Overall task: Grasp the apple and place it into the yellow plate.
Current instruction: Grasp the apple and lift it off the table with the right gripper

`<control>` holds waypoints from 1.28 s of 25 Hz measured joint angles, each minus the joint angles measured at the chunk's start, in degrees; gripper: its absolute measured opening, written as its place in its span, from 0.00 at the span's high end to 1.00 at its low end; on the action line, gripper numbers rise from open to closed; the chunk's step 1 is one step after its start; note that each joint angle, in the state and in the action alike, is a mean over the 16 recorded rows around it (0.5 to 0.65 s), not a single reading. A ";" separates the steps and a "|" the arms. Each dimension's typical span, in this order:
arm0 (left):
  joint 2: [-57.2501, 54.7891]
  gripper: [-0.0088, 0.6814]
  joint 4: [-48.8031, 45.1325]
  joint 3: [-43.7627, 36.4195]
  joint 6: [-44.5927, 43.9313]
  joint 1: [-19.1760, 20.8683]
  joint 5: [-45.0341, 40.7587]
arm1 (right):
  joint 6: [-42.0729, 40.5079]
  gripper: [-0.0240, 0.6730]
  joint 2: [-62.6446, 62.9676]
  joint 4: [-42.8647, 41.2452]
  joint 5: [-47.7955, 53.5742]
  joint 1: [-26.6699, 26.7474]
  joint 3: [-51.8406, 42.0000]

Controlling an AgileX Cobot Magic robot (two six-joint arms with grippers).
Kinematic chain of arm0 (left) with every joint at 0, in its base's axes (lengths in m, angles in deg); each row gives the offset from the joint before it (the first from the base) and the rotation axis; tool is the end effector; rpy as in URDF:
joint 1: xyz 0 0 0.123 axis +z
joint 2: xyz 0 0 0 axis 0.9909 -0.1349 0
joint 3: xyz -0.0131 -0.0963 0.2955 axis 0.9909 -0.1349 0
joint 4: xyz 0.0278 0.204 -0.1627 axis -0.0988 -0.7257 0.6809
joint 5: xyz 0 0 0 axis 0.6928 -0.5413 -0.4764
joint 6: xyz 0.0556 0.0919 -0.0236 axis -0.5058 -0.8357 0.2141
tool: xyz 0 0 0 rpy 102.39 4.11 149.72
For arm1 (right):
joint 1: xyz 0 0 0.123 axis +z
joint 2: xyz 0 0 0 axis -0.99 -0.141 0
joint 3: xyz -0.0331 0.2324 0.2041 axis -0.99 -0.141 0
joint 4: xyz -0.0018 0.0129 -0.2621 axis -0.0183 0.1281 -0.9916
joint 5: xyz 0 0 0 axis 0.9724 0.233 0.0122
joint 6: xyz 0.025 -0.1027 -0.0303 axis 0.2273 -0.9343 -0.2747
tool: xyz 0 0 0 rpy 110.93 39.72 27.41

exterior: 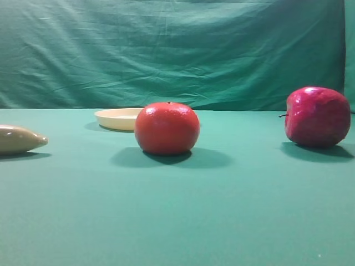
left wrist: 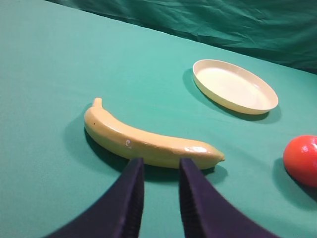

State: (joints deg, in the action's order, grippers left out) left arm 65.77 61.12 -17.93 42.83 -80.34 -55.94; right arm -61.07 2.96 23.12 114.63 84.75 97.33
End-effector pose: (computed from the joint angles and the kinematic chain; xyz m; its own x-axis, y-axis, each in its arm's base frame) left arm 0.0562 -0.0109 0.1741 -0.2352 -0.1067 -0.9661 0.0565 0.9908 -0.1231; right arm 0.1089 0.0238 0.2960 -0.4901 0.0016 -0.8717 -0.1815 0.9779 0.1038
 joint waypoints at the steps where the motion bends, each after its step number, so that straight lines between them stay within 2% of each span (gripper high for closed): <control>1: 0.00 0.76 0.00 0.00 -0.01 0.00 0.00 | -0.88 0.97 -1.10 0.47 0.21 0.00 0.53; 9: 0.00 0.76 0.00 0.00 -0.06 0.00 0.00 | -7.62 0.97 -11.92 4.17 3.93 0.42 6.02; 17: 0.00 0.76 0.00 0.00 -0.10 0.00 0.00 | -7.63 0.97 -24.98 5.19 5.11 5.20 11.31; 23: 0.00 0.76 0.00 0.00 -0.10 0.00 0.00 | -2.74 0.97 -34.38 0.77 4.74 10.65 15.72; 28: 0.00 0.76 0.00 0.00 -0.10 0.00 0.00 | 5.78 0.97 -41.43 -8.35 5.90 14.99 20.53; 32: 0.00 0.76 0.00 0.00 -0.10 0.00 0.00 | 13.12 0.93 -45.67 -16.02 7.62 17.22 24.02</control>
State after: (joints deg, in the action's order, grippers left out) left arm 65.77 61.12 -17.93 42.73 -80.34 -55.94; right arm -47.95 -42.71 7.10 122.25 101.96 121.35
